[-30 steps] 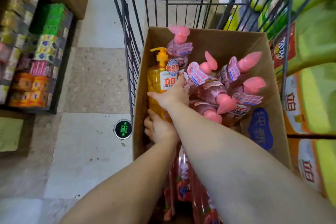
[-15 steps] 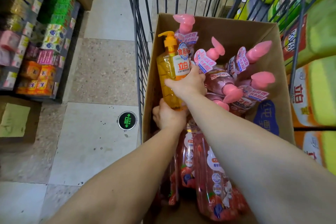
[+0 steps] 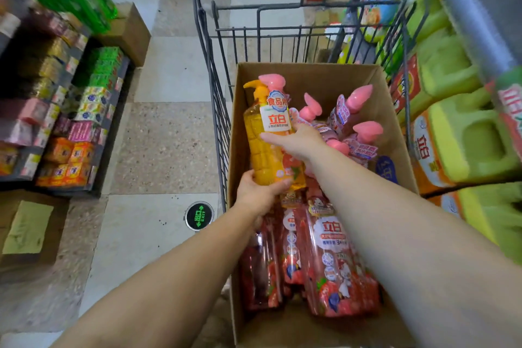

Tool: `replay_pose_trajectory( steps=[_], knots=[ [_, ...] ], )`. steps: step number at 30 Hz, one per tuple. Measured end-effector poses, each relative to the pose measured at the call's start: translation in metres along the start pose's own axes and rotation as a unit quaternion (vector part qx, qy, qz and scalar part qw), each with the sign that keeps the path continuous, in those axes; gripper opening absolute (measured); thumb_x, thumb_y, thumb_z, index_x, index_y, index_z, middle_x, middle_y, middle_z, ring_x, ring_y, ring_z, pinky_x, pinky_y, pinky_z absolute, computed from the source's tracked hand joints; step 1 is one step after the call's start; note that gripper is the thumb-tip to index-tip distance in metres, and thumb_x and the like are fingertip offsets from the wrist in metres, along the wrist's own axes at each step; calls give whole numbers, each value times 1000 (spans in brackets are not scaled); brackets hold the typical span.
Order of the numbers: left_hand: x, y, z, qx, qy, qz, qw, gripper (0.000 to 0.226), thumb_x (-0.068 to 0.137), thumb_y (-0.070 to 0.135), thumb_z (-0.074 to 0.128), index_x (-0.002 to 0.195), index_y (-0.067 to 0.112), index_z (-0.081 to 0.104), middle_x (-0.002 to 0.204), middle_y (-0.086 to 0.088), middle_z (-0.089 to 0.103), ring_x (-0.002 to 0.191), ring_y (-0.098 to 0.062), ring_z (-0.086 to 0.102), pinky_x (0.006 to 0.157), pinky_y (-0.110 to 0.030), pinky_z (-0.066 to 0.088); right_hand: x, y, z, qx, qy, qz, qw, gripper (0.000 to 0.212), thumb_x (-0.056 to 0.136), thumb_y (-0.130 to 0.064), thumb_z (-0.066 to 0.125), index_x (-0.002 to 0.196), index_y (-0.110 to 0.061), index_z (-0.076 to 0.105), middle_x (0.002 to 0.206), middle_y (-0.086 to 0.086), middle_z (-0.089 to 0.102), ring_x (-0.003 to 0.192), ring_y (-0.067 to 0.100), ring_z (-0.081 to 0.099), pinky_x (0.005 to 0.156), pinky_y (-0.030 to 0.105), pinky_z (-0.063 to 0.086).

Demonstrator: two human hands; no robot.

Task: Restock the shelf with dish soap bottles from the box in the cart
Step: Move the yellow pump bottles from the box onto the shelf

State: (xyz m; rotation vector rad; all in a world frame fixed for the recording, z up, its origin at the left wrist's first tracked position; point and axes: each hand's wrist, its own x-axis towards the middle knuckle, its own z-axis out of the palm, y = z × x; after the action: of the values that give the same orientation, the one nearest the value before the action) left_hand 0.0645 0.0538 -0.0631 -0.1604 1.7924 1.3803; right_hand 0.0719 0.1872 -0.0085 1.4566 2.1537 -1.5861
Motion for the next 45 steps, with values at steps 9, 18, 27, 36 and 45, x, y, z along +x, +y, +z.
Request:
replay_pose_trajectory(
  steps=[9, 18, 27, 36, 45],
  knots=[
    [-52, 5, -41, -28, -175, 5, 984, 70, 69, 20, 87, 126, 9, 48, 108, -10, 71, 75, -18, 69, 58, -29, 53, -72, -4, -2, 95, 27, -45, 994, 57, 74, -33, 82, 122, -25, 52, 102, -5, 68, 90, 15, 66, 82, 37, 56],
    [-119, 45, -81, 107, -389, 113, 908, 82, 67, -3, 84, 135, 11, 41, 110, -16, 70, 94, -30, 69, 82, -46, 57, -229, 8, -16, 143, 266, -93, 949, 82, 77, -33, 80, 144, -17, 36, 121, -5, 57, 104, 10, 59, 84, 22, 50],
    [-290, 29, -23, 215, -592, 237, 740, 63, 80, -7, 72, 126, 26, 44, 71, 11, 72, 51, -7, 61, 44, -23, 50, -463, 74, -50, 157, 490, -98, 852, 105, 55, -72, 72, 140, -21, 40, 121, 11, 67, 105, 25, 67, 94, 44, 53],
    [-551, -126, -14, 270, -733, 240, 576, 65, 79, 2, 76, 132, 20, 44, 81, -2, 65, 56, -12, 56, 48, -24, 48, -775, 189, 14, 163, 682, -65, 710, 28, 90, -16, 67, 113, -25, 55, 79, -3, 68, 53, 1, 62, 58, 20, 52],
    [-786, -272, -40, 252, -827, 226, 448, 70, 74, 6, 81, 134, 19, 47, 100, -2, 75, 84, -19, 69, 72, -31, 52, -1030, 269, 78, 103, 792, 22, 602, 43, 85, -34, 71, 126, -37, 56, 85, -2, 73, 74, 17, 72, 76, 47, 59]
  ],
)
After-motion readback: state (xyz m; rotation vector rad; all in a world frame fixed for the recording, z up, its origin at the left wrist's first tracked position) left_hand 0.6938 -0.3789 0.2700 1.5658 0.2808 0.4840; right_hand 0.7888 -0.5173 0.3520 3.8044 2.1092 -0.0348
